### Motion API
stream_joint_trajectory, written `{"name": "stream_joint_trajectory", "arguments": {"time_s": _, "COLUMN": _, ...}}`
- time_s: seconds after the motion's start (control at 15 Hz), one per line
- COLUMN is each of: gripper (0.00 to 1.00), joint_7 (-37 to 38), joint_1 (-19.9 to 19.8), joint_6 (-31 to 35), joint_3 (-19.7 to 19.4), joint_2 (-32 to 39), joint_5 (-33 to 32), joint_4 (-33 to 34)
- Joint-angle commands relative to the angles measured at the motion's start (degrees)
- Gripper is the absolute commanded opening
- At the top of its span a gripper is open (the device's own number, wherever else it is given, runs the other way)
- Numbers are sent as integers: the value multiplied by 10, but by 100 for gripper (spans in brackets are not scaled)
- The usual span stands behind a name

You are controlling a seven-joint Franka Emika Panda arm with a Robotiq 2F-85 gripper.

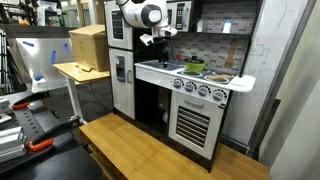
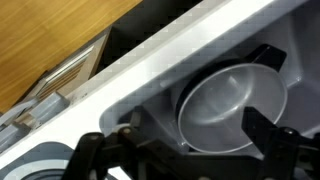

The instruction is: Pick the lid on the grey pot, place it on the green pot then take the grey pot out of the sink and place it on the stove

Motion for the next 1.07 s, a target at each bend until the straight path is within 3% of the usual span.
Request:
{"name": "stream_joint_trajectory", "arguments": {"time_s": 0.0, "gripper": 100, "joint_7": 9, "joint_1": 17, "joint_6": 1, "joint_3": -22, "joint_2": -2, "joint_5": -7, "joint_4": 14}}
{"name": "stream_joint_trajectory", "arguments": {"time_s": 0.93, "gripper": 100, "joint_7": -11, "joint_1": -7, "joint_6": -24, "joint_3": -2, "joint_2": 63, "joint_5": 13, "joint_4": 81}}
{"name": "stream_joint_trajectory", "arguments": {"time_s": 1.0, "gripper": 75, "joint_7": -12, "joint_1": -9, "joint_6": -27, "joint_3": 0, "joint_2": 66, "joint_5": 15, "joint_4": 86}}
